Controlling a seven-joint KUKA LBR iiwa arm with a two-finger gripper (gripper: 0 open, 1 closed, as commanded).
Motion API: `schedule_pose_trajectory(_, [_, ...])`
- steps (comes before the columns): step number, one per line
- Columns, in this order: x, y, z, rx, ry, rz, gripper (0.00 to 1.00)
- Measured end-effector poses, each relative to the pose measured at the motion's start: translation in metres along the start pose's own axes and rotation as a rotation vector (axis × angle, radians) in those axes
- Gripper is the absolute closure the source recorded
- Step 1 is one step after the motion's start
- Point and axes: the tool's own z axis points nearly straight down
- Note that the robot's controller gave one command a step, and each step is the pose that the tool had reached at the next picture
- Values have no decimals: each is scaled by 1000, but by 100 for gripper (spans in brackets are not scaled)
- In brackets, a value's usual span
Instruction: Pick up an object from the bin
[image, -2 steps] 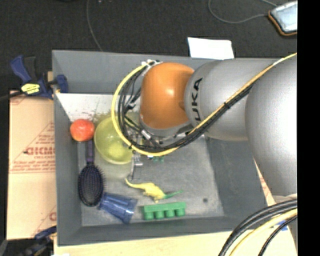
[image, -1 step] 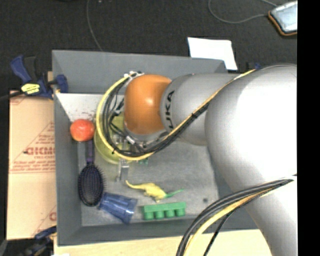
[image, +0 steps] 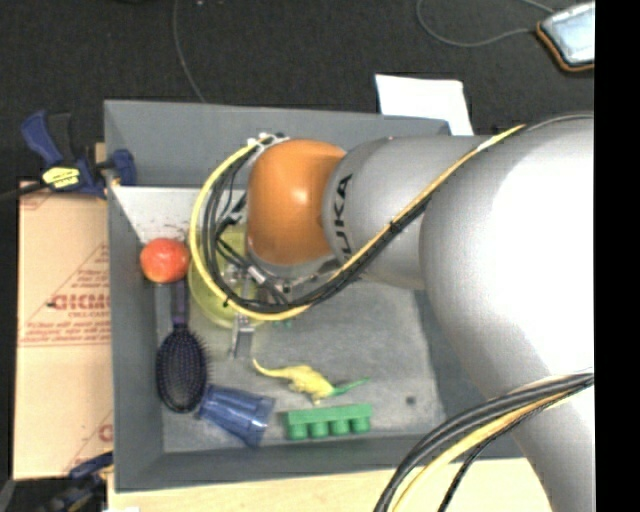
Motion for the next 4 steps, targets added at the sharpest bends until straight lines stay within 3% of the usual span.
schedule_pose_trajectory(1, [-27, -11, 5, 3, 7, 231, 0])
schedule_pose_trajectory(2, [-37, -8, 33, -2, -2, 215, 0])
schedule_pose_trajectory(3, [-27, -22, 38, 4, 22, 348, 100])
schedule_pose_trajectory(4, [-27, -22, 37, 4, 21, 348, 100])
